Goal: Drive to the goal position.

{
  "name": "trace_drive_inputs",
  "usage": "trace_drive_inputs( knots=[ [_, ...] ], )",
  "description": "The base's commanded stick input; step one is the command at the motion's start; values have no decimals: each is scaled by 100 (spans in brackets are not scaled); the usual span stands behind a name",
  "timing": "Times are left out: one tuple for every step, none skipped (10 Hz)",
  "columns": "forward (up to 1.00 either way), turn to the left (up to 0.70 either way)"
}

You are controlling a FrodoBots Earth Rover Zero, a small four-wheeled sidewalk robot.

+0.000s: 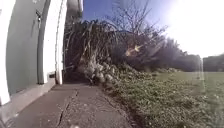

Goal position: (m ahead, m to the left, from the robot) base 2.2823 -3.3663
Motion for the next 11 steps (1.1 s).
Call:
trace_drive_inputs(
  knots=[
    [4,0],
    [4,0],
    [4,0],
    [4,0],
    [4,0],
    [4,0],
    [4,0],
    [4,0],
    [4,0],
    [4,0],
    [4,0]
  ],
)
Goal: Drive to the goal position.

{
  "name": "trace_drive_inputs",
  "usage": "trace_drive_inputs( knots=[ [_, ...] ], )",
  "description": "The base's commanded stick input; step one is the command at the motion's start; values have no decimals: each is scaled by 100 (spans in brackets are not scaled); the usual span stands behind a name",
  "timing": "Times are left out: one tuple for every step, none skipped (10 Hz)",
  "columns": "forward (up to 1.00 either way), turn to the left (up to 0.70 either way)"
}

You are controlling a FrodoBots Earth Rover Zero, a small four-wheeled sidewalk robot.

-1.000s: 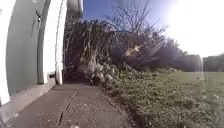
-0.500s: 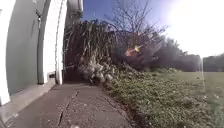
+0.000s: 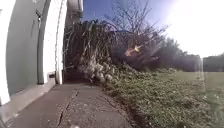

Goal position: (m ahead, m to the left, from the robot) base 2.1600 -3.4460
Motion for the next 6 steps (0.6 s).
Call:
trace_drive_inputs(
  knots=[
    [4,0],
    [0,0],
    [0,0],
    [0,0],
    [0,0],
    [0,0]
  ],
)
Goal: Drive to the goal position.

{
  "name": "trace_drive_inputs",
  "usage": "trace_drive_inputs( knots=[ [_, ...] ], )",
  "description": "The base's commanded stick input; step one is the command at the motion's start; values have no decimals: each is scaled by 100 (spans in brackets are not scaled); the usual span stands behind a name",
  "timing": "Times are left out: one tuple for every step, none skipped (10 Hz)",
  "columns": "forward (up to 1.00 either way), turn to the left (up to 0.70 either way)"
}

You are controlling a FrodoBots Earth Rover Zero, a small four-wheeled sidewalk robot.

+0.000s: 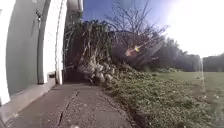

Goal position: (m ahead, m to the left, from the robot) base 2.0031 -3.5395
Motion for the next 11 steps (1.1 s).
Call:
trace_drive_inputs(
  knots=[
    [0,0],
    [0,0],
    [0,0],
    [0,0],
    [-1,0],
    [-11,0],
    [-20,0],
    [-70,0],
    [-70,0],
    [-70,0],
    [-70,0]
  ],
)
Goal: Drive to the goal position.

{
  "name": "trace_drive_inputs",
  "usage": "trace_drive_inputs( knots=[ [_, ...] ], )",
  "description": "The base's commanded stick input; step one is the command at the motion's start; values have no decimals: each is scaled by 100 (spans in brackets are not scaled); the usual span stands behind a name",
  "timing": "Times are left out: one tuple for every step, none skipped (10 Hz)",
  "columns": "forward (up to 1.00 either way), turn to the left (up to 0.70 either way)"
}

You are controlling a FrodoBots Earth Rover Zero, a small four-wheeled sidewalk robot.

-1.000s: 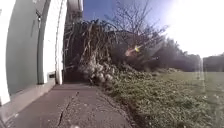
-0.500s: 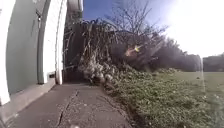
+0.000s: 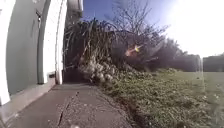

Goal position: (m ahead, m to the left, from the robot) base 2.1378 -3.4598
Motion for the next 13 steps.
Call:
trace_drive_inputs(
  knots=[
    [-70,0],
    [-70,0],
    [-70,0],
    [-70,0],
    [-70,0],
    [-66,0],
    [-63,0],
    [0,0],
    [0,0],
    [0,0],
    [0,0],
    [6,0],
    [6,0]
  ],
)
